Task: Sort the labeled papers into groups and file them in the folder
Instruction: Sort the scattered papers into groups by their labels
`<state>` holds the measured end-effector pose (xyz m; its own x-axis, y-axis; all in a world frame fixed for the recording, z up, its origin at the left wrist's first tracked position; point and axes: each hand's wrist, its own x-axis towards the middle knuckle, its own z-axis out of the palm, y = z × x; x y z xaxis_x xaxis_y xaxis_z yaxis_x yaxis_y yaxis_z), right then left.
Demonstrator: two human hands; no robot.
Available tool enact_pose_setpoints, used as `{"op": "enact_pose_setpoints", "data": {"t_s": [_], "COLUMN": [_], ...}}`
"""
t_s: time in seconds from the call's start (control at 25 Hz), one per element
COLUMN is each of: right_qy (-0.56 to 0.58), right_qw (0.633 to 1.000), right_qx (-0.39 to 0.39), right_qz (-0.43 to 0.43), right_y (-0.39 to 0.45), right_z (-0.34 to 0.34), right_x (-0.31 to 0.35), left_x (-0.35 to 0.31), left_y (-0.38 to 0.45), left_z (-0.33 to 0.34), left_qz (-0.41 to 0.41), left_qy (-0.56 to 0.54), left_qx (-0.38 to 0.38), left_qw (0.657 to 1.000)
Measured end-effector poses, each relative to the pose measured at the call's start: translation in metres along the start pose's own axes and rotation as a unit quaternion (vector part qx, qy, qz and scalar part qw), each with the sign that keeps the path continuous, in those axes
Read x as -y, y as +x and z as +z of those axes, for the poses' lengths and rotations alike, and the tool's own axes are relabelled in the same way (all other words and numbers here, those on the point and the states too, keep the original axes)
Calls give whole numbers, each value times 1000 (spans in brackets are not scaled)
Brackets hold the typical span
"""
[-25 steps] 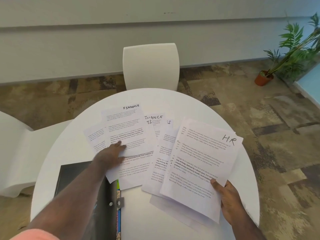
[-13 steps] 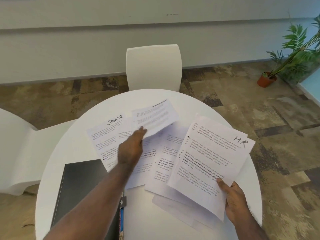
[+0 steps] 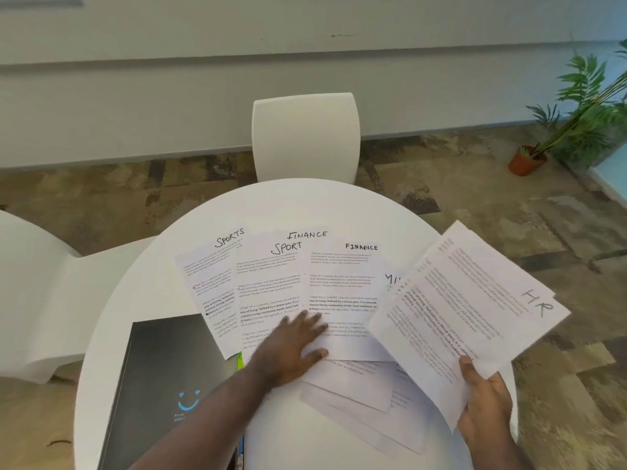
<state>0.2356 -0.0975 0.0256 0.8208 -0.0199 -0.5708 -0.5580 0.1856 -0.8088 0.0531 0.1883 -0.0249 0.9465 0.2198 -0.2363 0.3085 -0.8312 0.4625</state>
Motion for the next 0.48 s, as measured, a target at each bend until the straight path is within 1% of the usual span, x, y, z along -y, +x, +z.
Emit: {"op": "enact_pose_setpoints", "data": {"t_s": [0.04, 0.08, 0.12, 0.16, 0.2, 0.24, 0.28, 0.32, 0.4, 0.48], "right_qy": [12, 21, 24, 19, 12, 2, -8, -14, -23, -23], "right_qw": [1000, 1000, 1000, 1000, 1000, 1000, 1000, 1000, 999, 999], "right_qx": [-4, -8, -9, -7, -6, -3, 2, 8, 21, 27], "right_qz": [0, 3, 7, 6, 8, 11, 13, 15, 21, 18], "right_y": [0, 0, 0, -1, -2, -4, -5, -7, -8, -6], "right_z": [-1, -2, -4, -4, -4, -3, -2, -1, 4, 6], "right_x": [3, 5, 7, 8, 8, 7, 5, 3, -2, -7], "left_x": [10, 24, 41, 55, 65, 72, 76, 76, 75, 71], "left_y": [-2, -4, -6, -8, -10, -11, -10, -7, 1, 10], "left_z": [-8, -16, -28, -41, -52, -59, -60, -59, -54, -52], "left_qz": [-52, -133, -240, -345, -423, -466, -480, -476, -459, -457], "left_qy": [-8, -4, -2, -13, -25, -17, -2, 6, 8, -30], "left_qx": [-80, -170, -223, -224, -189, -138, -93, -71, -73, -84], "left_qw": [995, 976, 945, 911, 886, 874, 873, 876, 886, 885]}}
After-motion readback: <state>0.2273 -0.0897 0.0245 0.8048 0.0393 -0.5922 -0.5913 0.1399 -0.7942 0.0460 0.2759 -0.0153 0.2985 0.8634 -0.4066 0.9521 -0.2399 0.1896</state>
